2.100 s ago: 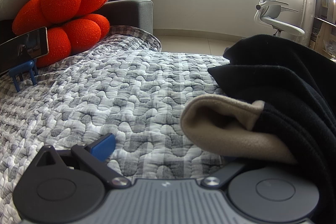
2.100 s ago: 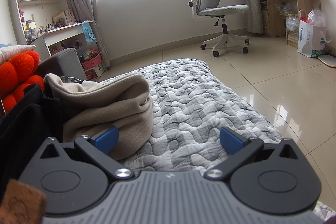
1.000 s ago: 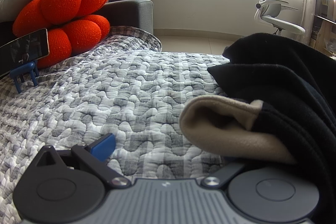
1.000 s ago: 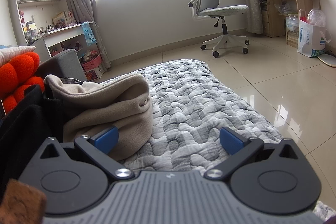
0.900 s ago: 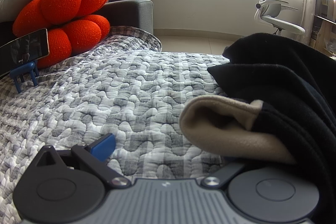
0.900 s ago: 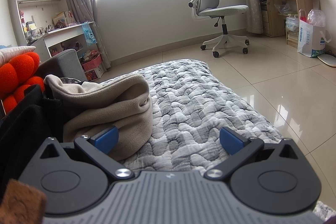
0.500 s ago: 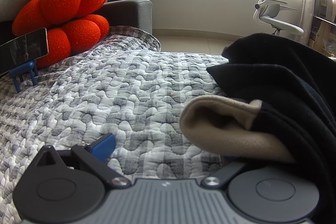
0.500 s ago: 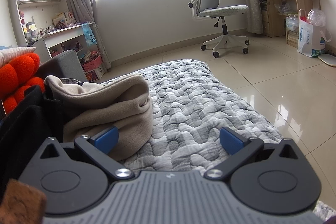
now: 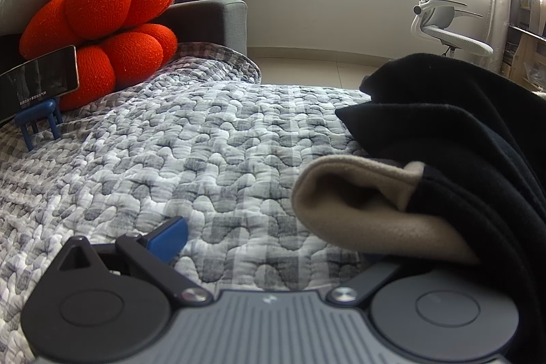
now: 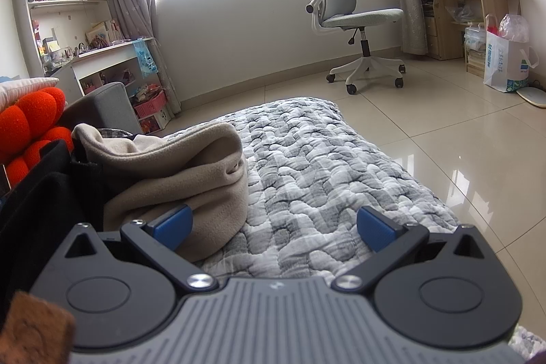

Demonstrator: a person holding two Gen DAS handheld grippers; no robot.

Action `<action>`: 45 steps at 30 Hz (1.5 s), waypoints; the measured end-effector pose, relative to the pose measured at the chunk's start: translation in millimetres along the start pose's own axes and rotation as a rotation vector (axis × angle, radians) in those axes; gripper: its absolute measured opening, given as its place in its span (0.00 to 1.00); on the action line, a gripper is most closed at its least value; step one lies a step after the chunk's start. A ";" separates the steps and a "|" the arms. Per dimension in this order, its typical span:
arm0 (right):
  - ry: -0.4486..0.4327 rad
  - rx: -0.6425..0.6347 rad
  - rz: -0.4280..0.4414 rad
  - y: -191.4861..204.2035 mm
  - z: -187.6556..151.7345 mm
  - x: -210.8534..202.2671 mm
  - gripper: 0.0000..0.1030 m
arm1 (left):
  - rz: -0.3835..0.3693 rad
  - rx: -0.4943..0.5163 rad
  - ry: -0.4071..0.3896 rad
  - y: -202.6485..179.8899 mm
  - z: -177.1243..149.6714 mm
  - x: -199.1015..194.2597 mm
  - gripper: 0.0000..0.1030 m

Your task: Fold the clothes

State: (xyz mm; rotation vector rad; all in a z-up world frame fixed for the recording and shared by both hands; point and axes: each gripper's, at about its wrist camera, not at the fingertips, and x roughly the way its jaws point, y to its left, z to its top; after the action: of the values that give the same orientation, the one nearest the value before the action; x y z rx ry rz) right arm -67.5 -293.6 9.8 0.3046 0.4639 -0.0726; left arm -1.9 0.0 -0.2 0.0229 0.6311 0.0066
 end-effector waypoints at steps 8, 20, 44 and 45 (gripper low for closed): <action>-0.001 0.000 0.000 -0.2 0.2 0.2 1.00 | 0.001 -0.001 0.000 0.0 -0.1 -0.1 1.00; -0.005 0.006 0.004 -3.2 1.6 -0.1 1.00 | 0.001 0.000 0.000 -0.2 -0.4 -0.7 1.00; -0.006 0.036 0.036 -8.0 0.2 -1.1 1.00 | -0.060 0.044 -0.010 11.2 -11.4 -15.8 1.00; -0.007 0.033 0.034 -7.5 0.2 -1.2 1.00 | -0.061 0.044 -0.009 11.6 -11.3 -15.7 1.00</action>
State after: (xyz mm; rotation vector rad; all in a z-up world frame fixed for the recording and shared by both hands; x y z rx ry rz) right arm -69.5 -300.8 8.5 0.3448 0.4512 -0.0484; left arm -21.2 11.6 0.1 0.0460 0.6223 -0.0666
